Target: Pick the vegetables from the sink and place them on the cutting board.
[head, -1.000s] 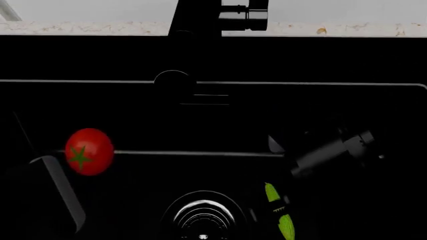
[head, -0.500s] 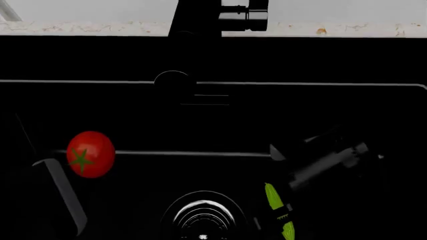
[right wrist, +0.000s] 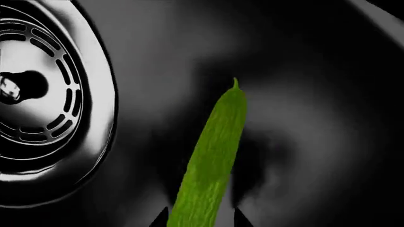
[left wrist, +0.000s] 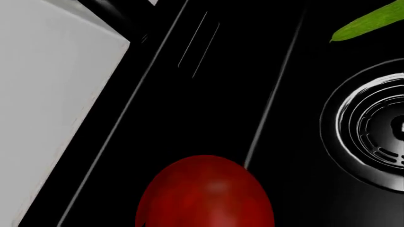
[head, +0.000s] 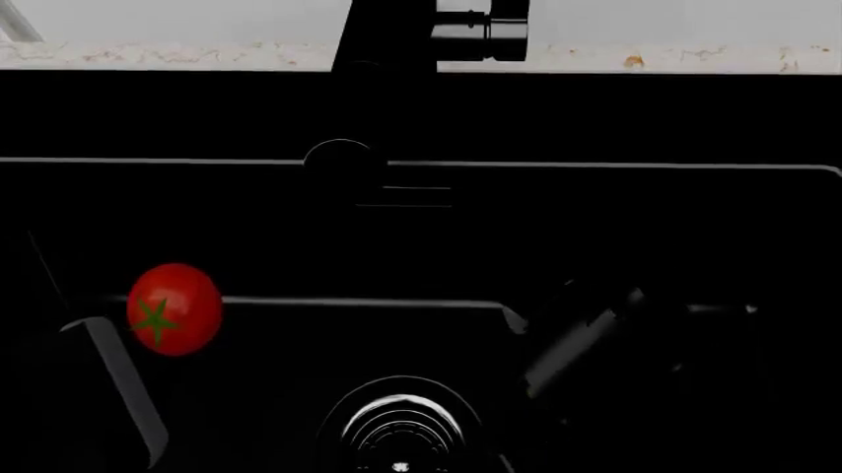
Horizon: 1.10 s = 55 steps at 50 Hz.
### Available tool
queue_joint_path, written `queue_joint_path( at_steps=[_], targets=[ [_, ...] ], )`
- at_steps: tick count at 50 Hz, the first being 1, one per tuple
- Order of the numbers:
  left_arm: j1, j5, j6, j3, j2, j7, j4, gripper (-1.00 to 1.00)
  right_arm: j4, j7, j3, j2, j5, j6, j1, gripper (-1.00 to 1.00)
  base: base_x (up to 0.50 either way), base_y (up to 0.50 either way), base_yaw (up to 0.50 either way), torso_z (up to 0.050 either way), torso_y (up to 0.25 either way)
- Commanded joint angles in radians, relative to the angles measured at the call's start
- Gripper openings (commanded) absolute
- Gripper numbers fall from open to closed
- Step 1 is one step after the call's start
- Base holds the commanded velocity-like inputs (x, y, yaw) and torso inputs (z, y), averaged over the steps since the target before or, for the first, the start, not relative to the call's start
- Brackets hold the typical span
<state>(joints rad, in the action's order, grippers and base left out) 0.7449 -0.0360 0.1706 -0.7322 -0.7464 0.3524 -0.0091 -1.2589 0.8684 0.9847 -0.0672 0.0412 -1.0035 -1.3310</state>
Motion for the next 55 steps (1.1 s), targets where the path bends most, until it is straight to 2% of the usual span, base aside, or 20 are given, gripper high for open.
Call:
queue_joint_path(
  at_steps=[1,5,7,9,10,12,13,14,16,18,21,30,31,34,41,46,55],
  targets=[
    [0.001,-0.029,0.008,0.002,-0.001,-0.010,-0.001,-1.00,-0.049,0.032,-0.217,-0.009,0.005,-0.086,0.146,-1.00,0.03,0.00,0.00,0.000,0.000],
    [0.001,-0.033,0.018,0.006,0.002,-0.016,0.000,-1.00,-0.049,0.041,-0.217,-0.006,-0.013,-0.085,0.142,-1.00,0.03,0.00,0.00,-0.002,-0.008],
    [0.009,-0.094,0.070,0.029,0.012,0.006,0.005,-1.00,-0.049,0.052,-0.207,-0.006,-0.023,-0.085,0.139,-1.00,0.03,0.00,0.00,-0.005,-0.011],
    [-0.005,-0.095,0.008,0.045,0.004,-0.011,0.007,-1.00,-0.049,0.061,-0.196,-0.008,-0.032,-0.082,0.131,-1.00,0.03,0.00,0.00,0.000,-0.006],
    [0.008,-0.111,0.062,0.042,0.008,0.006,0.011,-1.00,-0.049,0.070,-0.184,-0.008,-0.039,-0.076,0.125,-1.00,0.03,0.00,0.00,-0.011,0.000],
    [-0.005,-0.088,0.010,0.038,-0.004,-0.005,0.019,-1.00,-0.046,0.094,-0.162,-0.010,-0.049,-0.057,0.113,-1.00,0.03,0.00,0.00,0.000,-0.006],
    [0.001,-0.112,0.046,0.044,-0.001,0.006,0.024,-1.00,0.032,0.102,-0.148,-0.033,-0.059,-0.086,0.119,-1.00,0.03,0.00,0.01,0.000,-0.010],
    [0.003,-0.124,0.049,0.050,-0.002,0.010,0.026,-1.00,0.182,0.122,-0.127,-0.102,-0.067,-0.201,0.164,-1.00,0.03,0.00,0.00,-0.010,0.000],
    [-0.006,-0.127,0.048,0.049,-0.009,0.012,0.041,-1.00,0.474,0.116,-0.135,-0.169,-0.075,-0.316,0.194,-1.00,0.03,0.00,0.00,0.000,0.063],
    [0.002,-0.150,0.097,0.052,-0.003,0.020,0.049,-1.00,0.646,0.128,-0.129,-0.229,-0.078,-0.388,0.210,-1.00,0.03,0.00,0.00,0.000,0.250],
    [0.005,-0.147,0.088,0.058,0.002,0.010,0.042,-1.00,0.876,0.127,-0.118,-0.301,-0.095,-0.460,0.225,-1.00,0.03,0.00,0.00,0.000,0.250],
    [0.006,-0.157,0.090,0.068,0.006,0.003,0.043,-1.00,1.190,0.131,-0.203,-0.403,-0.140,-0.567,0.238,-1.00,0.03,0.00,0.00,0.000,0.250],
    [0.007,-0.155,0.089,0.068,0.008,0.000,0.040,-1.00,1.183,0.181,-0.213,-0.396,-0.210,-0.567,0.243,-1.00,0.03,0.00,0.00,0.000,0.250],
    [0.011,-0.155,0.095,0.073,0.014,-0.011,0.040,-1.00,1.215,0.429,-0.262,-0.359,-0.576,-0.567,0.286,-1.00,0.03,0.00,0.00,0.000,0.250],
    [0.020,-0.164,0.107,0.093,0.035,-0.042,0.027,-1.00,1.316,0.617,-0.340,-0.335,-0.878,-0.564,0.308,-1.00,0.03,0.00,0.00,0.000,0.250],
    [0.038,-0.129,0.149,0.109,0.068,-0.123,0.019,-1.00,1.361,0.608,-0.430,-0.304,-0.951,-0.552,0.319,-1.00,0.03,0.00,0.00,0.000,0.250],
    [0.025,-0.155,0.184,0.145,0.078,-0.167,0.056,-1.00,1.407,0.552,-0.539,-0.273,-1.008,-0.550,0.351,-1.00,-0.17,0.00,0.00,0.000,0.250]
  ],
)
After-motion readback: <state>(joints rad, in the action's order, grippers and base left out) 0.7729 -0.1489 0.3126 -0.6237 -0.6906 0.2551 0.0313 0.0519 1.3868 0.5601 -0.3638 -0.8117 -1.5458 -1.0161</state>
